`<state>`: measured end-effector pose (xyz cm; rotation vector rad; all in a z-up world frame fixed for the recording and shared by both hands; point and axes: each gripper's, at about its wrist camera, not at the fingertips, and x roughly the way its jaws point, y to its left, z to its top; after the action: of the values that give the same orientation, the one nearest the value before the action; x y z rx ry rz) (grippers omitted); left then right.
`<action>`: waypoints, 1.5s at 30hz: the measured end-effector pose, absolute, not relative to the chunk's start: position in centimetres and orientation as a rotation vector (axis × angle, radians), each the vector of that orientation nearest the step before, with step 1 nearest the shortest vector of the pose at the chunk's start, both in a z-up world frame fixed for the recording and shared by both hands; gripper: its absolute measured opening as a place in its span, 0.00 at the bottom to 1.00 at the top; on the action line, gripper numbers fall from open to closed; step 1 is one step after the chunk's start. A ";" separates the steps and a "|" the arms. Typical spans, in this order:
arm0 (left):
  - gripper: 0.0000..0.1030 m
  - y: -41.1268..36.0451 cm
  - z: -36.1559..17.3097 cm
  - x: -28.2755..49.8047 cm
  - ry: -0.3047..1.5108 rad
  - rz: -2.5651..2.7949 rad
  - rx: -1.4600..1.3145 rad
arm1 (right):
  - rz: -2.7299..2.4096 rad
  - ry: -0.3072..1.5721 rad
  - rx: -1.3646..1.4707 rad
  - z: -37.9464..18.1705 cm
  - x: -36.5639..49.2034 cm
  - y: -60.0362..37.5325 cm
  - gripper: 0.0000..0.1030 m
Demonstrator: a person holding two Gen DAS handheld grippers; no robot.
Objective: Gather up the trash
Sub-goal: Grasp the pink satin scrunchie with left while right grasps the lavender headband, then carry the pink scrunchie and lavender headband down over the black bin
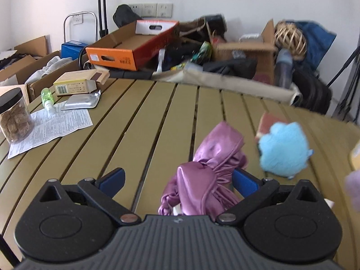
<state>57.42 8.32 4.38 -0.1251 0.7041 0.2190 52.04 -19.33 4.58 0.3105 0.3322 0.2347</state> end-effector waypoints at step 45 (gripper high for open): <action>0.34 4.8 10.0 40.2 0.495 0.039 -0.154 | 0.357 0.299 0.307 5.2 38.8 -20.9 0.10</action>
<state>40.24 4.80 10.02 -0.1539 0.4950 0.0389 38.80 -20.91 5.18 0.3068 0.2985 0.3567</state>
